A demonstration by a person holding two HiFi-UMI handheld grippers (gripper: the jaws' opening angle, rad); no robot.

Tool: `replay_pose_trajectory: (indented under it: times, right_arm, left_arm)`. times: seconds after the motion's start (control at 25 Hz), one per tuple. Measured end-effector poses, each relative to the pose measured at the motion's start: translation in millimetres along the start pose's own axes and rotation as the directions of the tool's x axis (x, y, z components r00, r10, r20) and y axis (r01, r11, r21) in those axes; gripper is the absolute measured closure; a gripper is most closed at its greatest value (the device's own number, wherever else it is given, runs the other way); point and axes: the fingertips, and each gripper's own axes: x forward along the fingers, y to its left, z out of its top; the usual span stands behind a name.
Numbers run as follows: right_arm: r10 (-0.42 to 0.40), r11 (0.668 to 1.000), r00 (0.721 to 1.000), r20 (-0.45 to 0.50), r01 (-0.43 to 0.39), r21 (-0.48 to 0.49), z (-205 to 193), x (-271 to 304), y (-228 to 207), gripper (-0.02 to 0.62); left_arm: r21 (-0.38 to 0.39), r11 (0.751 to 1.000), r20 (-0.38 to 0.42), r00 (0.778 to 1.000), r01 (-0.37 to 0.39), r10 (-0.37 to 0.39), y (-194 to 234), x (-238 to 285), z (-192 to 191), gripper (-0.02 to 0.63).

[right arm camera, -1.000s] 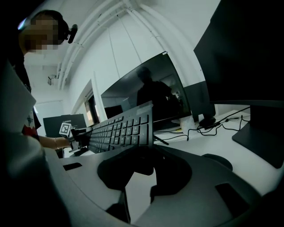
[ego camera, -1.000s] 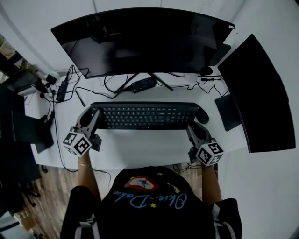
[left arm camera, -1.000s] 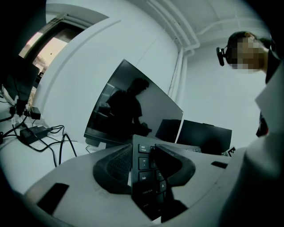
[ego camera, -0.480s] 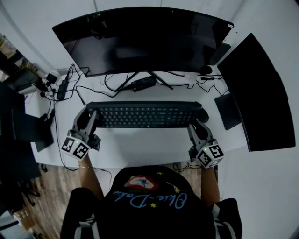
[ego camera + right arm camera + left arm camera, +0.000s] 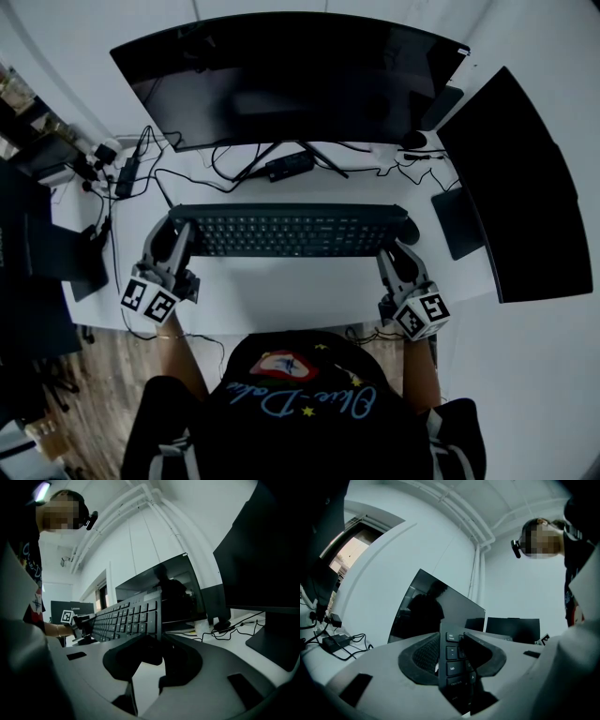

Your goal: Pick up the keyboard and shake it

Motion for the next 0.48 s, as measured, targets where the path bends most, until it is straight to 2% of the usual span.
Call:
replay_pose_trajectory:
  times: [0.48]
  right_arm:
    - [-0.007, 1.000, 1.000, -0.017, 0.007, 0.001, 0.2, 1.4, -5.5, 0.508]
  left_arm:
    - [-0.004, 1.000, -0.007, 1.000, -0.012, 0.012, -3.9, 1.5, -1.8, 0.465]
